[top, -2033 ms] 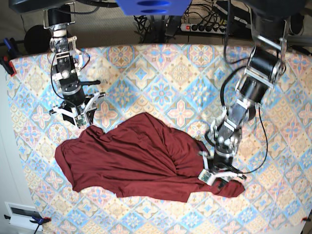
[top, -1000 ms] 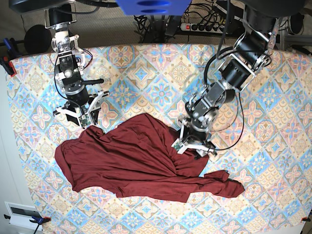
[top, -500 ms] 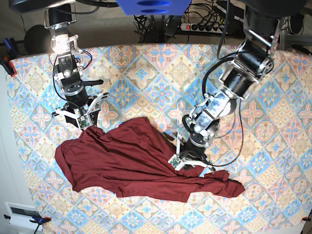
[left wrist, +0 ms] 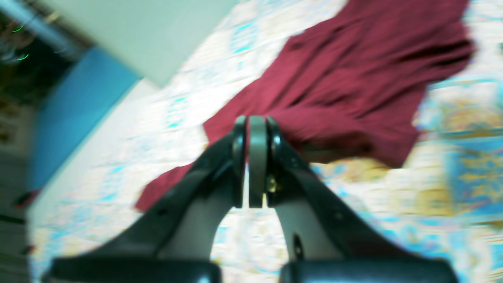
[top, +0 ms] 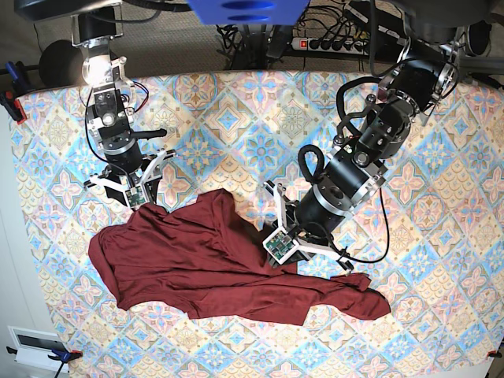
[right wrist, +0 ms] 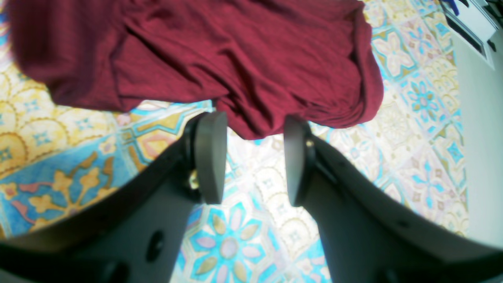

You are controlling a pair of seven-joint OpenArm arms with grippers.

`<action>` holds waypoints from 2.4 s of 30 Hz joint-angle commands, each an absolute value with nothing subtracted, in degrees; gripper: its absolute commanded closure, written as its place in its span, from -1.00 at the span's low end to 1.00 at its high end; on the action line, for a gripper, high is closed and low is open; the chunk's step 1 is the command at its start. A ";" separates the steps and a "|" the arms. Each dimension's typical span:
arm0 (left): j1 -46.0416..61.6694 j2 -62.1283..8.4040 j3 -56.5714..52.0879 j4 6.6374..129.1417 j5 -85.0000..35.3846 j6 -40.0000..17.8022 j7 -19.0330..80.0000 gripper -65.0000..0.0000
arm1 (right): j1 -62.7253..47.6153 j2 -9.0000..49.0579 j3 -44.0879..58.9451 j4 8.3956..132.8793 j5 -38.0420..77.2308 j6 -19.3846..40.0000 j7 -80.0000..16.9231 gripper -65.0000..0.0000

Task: Layout the t-shirt on the table in an organized manner, then fold the t-shirt properly
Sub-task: 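Grasp the bunched fabric in the middle with the left gripper, then drag the grasped fabric outward with the left gripper and release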

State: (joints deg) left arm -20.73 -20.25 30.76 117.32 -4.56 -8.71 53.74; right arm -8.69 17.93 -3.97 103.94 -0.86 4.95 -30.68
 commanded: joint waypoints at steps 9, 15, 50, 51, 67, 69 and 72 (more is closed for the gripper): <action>-23.87 -20.44 23.96 113.45 -7.96 -8.13 53.23 1.00 | -8.92 18.51 -3.56 105.19 -0.75 4.62 -29.32 0.31; -25.63 -20.44 30.02 95.43 -1.54 -8.13 46.46 0.85 | -9.27 18.51 -3.56 105.19 -0.75 4.62 -29.32 0.31; -31.69 -3.12 33.80 59.38 8.84 -8.04 19.82 0.95 | -8.84 18.59 -3.56 105.01 -0.75 4.62 -29.23 0.31; -30.73 -4.53 33.80 63.96 7.96 -8.04 21.49 1.00 | -8.84 18.59 -3.56 105.01 -0.75 4.62 -29.23 0.31; -24.13 -21.49 18.33 117.23 -20.62 -16.92 52.79 1.00 | -8.75 18.59 -3.56 105.01 -0.75 4.62 -29.14 0.31; -24.75 -21.67 14.29 117.93 -23.43 -17.63 54.55 1.00 | -8.75 18.59 -3.56 105.01 -0.75 4.62 -29.32 0.31; -27.38 -22.46 5.05 117.85 -30.64 -17.98 56.31 1.00 | -8.84 18.59 -3.56 105.27 -0.75 4.62 -29.32 0.31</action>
State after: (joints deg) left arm -25.65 -21.58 5.78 116.99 -31.05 -18.26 58.15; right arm -9.47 18.09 -3.90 103.96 -0.78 4.80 -30.65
